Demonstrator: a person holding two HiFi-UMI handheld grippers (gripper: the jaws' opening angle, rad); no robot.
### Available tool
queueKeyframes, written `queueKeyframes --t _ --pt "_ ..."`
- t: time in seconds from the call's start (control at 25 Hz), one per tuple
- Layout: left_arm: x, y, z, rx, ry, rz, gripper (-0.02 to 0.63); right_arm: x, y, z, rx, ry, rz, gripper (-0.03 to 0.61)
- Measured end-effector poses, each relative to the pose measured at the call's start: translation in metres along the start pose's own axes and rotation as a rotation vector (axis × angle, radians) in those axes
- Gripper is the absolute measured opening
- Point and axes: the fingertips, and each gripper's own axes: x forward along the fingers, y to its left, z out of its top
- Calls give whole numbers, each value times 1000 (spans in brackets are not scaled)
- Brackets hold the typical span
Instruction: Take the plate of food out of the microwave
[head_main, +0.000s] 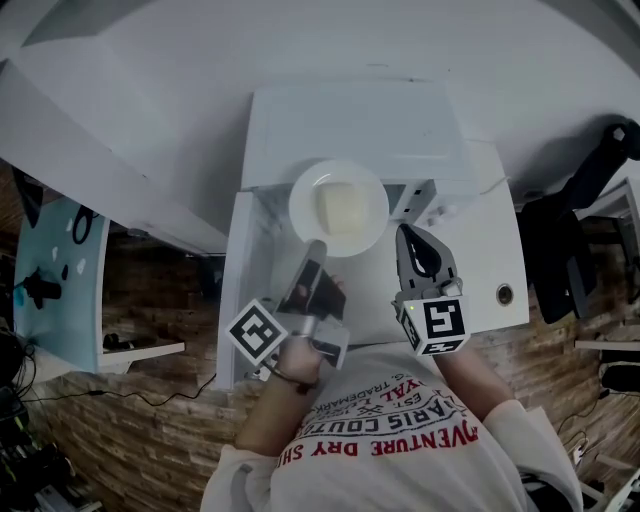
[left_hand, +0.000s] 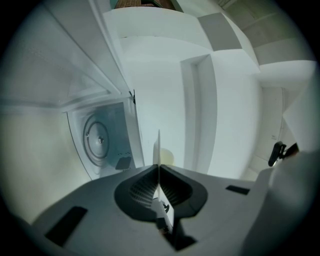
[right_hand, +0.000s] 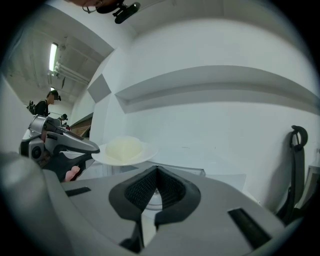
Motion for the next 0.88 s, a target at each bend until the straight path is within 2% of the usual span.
queueKeyframes --t 0.88 --pt "0 8 13 -11 10 -13 17 10 4 -4 -21 24 -37 11"
